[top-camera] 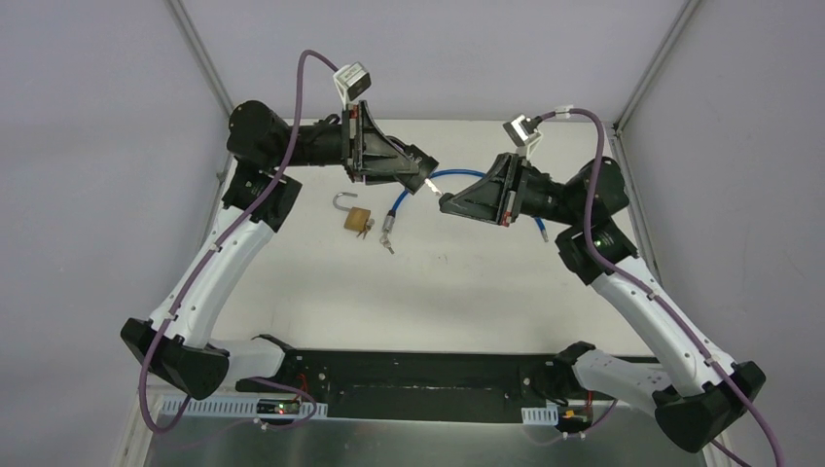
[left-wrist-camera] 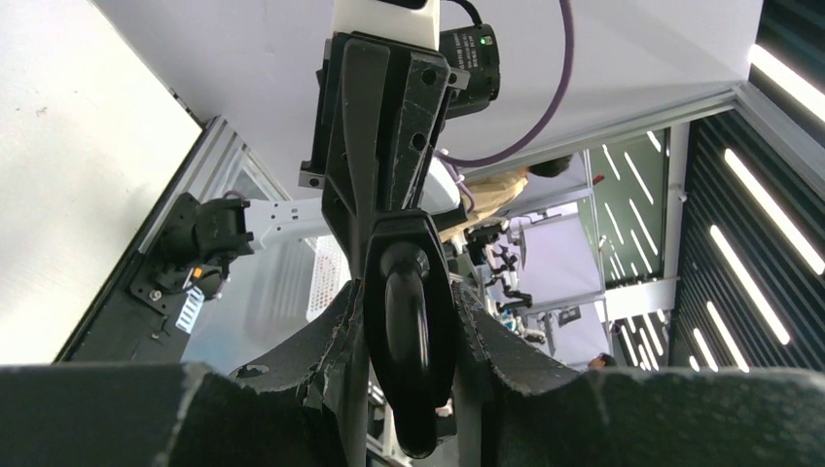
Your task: Unlock with the key
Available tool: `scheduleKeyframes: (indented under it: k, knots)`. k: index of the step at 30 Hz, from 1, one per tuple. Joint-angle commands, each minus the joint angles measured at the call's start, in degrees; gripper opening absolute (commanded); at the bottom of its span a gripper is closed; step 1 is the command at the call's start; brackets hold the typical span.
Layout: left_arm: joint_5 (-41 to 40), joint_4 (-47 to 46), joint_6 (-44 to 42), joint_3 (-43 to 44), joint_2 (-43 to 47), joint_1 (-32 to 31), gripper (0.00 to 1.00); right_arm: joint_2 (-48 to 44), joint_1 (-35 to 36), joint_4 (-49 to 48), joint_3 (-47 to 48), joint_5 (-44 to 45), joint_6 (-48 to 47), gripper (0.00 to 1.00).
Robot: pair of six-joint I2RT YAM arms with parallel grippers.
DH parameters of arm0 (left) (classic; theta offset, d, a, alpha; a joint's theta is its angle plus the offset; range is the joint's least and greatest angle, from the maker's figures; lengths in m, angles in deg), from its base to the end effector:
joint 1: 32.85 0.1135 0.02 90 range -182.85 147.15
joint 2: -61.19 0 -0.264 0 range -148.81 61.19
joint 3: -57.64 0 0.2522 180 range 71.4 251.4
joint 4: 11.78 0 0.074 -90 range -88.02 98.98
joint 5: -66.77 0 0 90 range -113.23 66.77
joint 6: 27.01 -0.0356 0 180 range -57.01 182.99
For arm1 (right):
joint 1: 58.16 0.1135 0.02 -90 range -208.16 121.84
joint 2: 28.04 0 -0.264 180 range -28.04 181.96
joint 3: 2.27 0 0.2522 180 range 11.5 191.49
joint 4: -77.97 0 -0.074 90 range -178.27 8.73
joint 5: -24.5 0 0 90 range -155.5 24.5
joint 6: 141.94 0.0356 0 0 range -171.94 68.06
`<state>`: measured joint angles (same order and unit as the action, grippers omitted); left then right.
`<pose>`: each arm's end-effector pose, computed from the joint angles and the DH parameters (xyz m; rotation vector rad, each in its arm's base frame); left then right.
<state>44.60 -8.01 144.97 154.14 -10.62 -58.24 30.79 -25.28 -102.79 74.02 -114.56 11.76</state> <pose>0.2103 -0.1363 0.5009 0.5219 1.8162 -2.1208 0.1671 0.1401 0.4455 -0.4825 1.5951 1.8822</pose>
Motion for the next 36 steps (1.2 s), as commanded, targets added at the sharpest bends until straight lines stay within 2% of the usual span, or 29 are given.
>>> scheduleKeyframes:
  k: [1,9,21,36]
  knots:
    - [-0.63,-10.77,4.85,0.39,1.19,0.51,0.0,1.29,0.27,-3.35,2.87,-0.88,1.41,0.0]
    - [0.89,-11.63,4.64,0.04,1.72,0.51,0.0,3.14,0.25,-4.95,4.25,0.21,4.09,0.0]
    - [3.61,-11.01,1.98,-0.39,2.57,0.51,0.0,4.5,0.26,-13.38,2.96,0.42,12.17,0.0]
    - [4.51,-6.97,-2.01,-1.22,3.26,0.51,0.0,5.99,0.69,-14.04,4.15,-1.19,15.53,0.0]
